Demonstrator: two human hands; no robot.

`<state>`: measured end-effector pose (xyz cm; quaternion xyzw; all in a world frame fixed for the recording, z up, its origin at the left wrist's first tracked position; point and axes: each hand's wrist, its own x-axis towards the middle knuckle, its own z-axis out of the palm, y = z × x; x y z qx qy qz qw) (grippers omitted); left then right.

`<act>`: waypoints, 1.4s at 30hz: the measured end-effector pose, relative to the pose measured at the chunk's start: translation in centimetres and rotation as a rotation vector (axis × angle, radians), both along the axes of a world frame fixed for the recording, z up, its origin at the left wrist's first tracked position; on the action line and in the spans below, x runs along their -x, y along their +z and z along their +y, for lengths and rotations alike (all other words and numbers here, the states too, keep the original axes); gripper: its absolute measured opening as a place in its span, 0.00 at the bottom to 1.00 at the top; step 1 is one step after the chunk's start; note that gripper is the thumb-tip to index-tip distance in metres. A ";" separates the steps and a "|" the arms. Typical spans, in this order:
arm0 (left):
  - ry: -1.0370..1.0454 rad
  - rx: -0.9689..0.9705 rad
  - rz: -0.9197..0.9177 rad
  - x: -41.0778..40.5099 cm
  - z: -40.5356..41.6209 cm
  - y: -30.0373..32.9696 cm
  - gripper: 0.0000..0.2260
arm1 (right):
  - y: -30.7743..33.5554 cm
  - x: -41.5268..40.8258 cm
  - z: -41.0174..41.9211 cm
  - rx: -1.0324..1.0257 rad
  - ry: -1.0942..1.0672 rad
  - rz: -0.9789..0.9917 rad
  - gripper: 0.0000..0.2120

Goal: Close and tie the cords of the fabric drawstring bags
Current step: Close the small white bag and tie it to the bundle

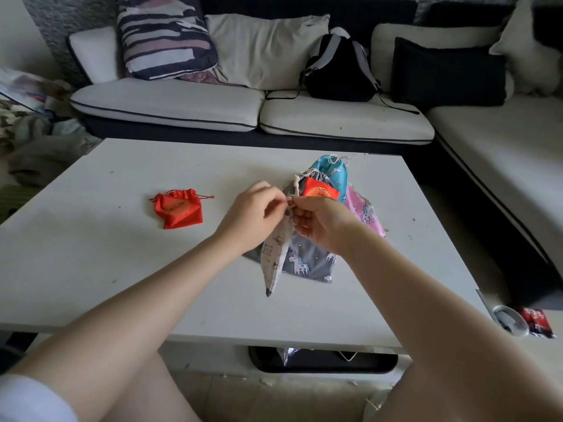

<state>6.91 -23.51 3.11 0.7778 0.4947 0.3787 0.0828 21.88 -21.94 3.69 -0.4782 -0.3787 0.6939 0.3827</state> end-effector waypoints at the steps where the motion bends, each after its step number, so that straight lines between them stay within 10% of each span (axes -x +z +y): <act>1: -0.017 0.022 -0.002 -0.1 -0.2 -0.2 0.03 | 0.0 0.1 0.0 -0.001 0.006 0.003 0.07; 9: 0.051 0.073 0.022 0.0 0.0 -0.4 0.07 | 0.0 0.2 -0.5 0.034 0.041 -0.009 0.09; 18: 0.263 0.163 0.606 0.4 0.4 -1.4 0.13 | -0.8 -0.1 -0.2 -0.091 -0.054 -0.242 0.13; 28: 0.238 0.429 0.432 0.3 1.5 -0.3 0.13 | -2.5 -0.7 1.3 -0.114 -0.015 -0.226 0.18; 38: 0.037 0.717 -0.201 -1.1 4.0 -1.8 0.10 | -3.3 -1.2 3.9 0.070 -0.199 -0.148 0.09; 42: -0.026 0.887 -0.156 -0.8 4.7 -5.0 0.14 | -4.6 -1.7 5.0 -0.162 -0.111 -0.586 0.15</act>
